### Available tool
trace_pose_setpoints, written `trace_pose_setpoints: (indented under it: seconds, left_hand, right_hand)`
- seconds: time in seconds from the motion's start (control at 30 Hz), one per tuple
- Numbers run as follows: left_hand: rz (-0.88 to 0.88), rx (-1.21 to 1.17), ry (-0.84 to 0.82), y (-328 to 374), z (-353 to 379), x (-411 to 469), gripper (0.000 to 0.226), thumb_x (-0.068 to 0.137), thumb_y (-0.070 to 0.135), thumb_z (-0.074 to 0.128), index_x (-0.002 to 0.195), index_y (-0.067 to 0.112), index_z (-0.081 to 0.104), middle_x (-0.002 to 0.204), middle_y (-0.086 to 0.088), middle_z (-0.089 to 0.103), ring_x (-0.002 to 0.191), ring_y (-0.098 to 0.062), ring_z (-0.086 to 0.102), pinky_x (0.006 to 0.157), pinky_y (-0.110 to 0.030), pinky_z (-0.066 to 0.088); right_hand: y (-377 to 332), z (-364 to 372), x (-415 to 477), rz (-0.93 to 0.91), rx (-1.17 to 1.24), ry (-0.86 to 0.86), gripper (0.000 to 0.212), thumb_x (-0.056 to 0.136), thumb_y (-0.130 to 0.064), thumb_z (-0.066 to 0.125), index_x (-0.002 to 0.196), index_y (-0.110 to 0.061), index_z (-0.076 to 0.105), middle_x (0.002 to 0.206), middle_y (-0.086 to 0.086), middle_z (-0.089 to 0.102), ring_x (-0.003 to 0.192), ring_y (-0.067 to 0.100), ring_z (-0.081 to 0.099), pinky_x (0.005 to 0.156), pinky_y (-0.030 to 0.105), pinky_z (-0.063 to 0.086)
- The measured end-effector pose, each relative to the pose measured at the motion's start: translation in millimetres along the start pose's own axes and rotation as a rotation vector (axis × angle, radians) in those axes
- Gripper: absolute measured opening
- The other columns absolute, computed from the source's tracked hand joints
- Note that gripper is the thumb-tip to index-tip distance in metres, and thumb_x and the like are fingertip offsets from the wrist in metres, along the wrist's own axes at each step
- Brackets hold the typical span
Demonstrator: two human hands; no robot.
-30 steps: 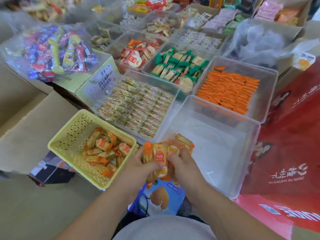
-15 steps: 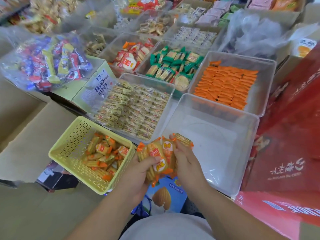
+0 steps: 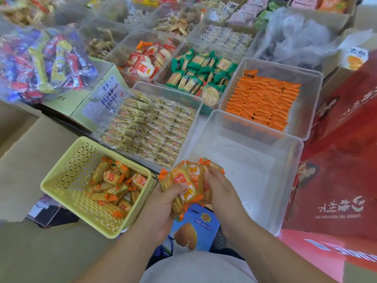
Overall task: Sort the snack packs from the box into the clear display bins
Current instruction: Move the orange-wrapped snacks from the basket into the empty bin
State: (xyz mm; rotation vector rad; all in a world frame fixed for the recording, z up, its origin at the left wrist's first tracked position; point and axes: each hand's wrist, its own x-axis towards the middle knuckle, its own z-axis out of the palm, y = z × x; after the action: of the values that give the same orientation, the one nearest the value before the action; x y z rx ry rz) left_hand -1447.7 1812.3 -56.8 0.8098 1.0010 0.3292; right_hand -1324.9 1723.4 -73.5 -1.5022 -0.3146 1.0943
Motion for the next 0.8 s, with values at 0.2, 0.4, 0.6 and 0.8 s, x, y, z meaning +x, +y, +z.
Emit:
trace_pose_setpoints:
  seconds: [0.2,0.4,0.6,0.8]
  left_hand:
    - [0.062,0.278,0.015,8.8,-0.1,10.5,0.049,0.07,0.039,0.085,0.1,0.004,0.068,0.063,-0.009,0.063,0.049,-0.019,0.056,0.049,-0.03,0.041]
    - [0.024,0.49,-0.092,22.2,-7.1,31.9,0.039,0.059,0.053,0.083,0.09,0.03,0.076,0.074,-0.006,0.075,0.068,-0.024,0.069,0.065,-0.034,0.057]
    - [-0.044,0.348,-0.145,28.4,-1.1,54.5,0.046,0.066,0.045,0.083,0.105,0.022,0.076,0.105,-0.034,0.07,0.101,-0.059,0.064,0.094,-0.066,0.054]
    - [-0.148,0.281,-0.266,24.3,10.9,66.6,0.033,0.071,0.016,0.066,0.101,0.006,0.073,0.092,-0.022,0.07,0.086,-0.034,0.067,0.078,-0.04,0.056]
  right_hand:
    - [-1.2,-1.2,8.3,-0.008,-0.154,-0.158,0.069,0.08,-0.055,0.078,0.139,-0.04,0.047,0.12,-0.02,0.069,0.11,0.001,0.067,0.096,0.029,0.055]
    - [-5.3,-19.0,29.6,0.039,-0.249,-0.208,0.064,0.075,-0.051,0.084,0.128,-0.032,0.054,0.116,-0.01,0.072,0.109,0.01,0.069,0.098,0.043,0.055]
    - [-6.2,-29.7,54.1,-0.002,-0.346,-0.146,0.061,0.088,-0.028,0.076,0.142,-0.026,0.047,0.116,-0.011,0.071,0.105,0.004,0.068,0.091,0.025,0.054]
    - [-5.3,-19.5,68.6,-0.051,-0.617,-0.13,0.087,0.087,-0.048,0.067,0.156,-0.026,0.019,0.13,-0.005,0.058,0.117,0.01,0.057,0.1,0.029,0.046]
